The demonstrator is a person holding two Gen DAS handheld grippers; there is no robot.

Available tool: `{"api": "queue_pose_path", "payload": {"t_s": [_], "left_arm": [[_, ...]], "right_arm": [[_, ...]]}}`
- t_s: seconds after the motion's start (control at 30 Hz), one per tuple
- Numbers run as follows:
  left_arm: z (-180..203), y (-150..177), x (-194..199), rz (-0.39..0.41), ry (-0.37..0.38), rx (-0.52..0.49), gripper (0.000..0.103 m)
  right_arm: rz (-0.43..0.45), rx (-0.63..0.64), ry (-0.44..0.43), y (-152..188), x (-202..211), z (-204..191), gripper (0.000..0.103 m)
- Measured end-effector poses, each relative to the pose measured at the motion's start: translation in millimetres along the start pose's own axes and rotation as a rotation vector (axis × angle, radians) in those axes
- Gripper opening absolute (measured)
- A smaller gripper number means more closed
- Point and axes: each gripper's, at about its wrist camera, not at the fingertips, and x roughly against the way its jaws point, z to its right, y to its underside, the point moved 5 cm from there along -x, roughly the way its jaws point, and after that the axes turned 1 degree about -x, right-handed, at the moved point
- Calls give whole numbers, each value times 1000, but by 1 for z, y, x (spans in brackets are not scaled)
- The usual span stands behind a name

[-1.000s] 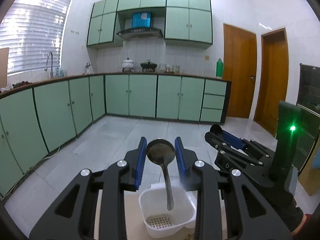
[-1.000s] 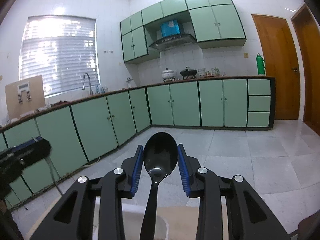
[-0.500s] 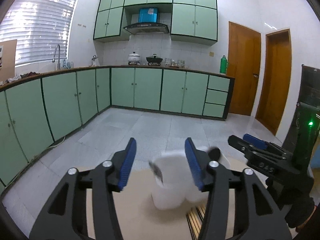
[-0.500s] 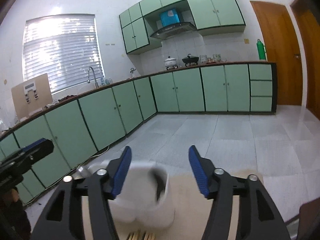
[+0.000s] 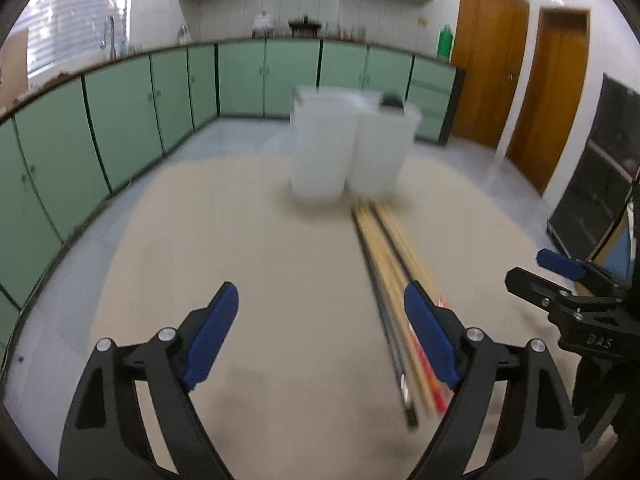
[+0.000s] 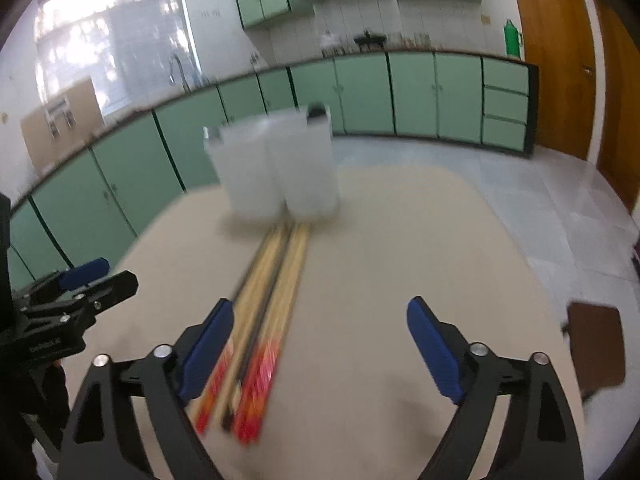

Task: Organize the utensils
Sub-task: 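Open both tools to release the spoons and pull back, then grasp a red chopstick with the right tool while the left tool grasps a black chopstick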

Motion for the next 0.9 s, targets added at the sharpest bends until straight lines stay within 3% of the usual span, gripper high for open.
{"api": "queue_pose_path", "payload": {"t_s": [0.13, 0.33, 0.57, 0.7, 0.9], "left_arm": [[-3, 30, -3, -67, -6, 23, 86], [0, 58, -7, -138, -22, 9, 87], [4, 68, -10, -165, -24, 10, 87], [5, 72, -13, -180, -30, 5, 87], [4, 72, -11, -178, -42, 9, 87]], "right_arm": [[-62, -1, 16, 33, 1, 0, 92], [-122, 62, 62, 57, -2, -5, 91], [-160, 71, 90, 58, -10, -7, 86], [-161, 74, 157, 55, -11, 0, 82], [-138, 69, 95, 50, -4, -4, 82]]}}
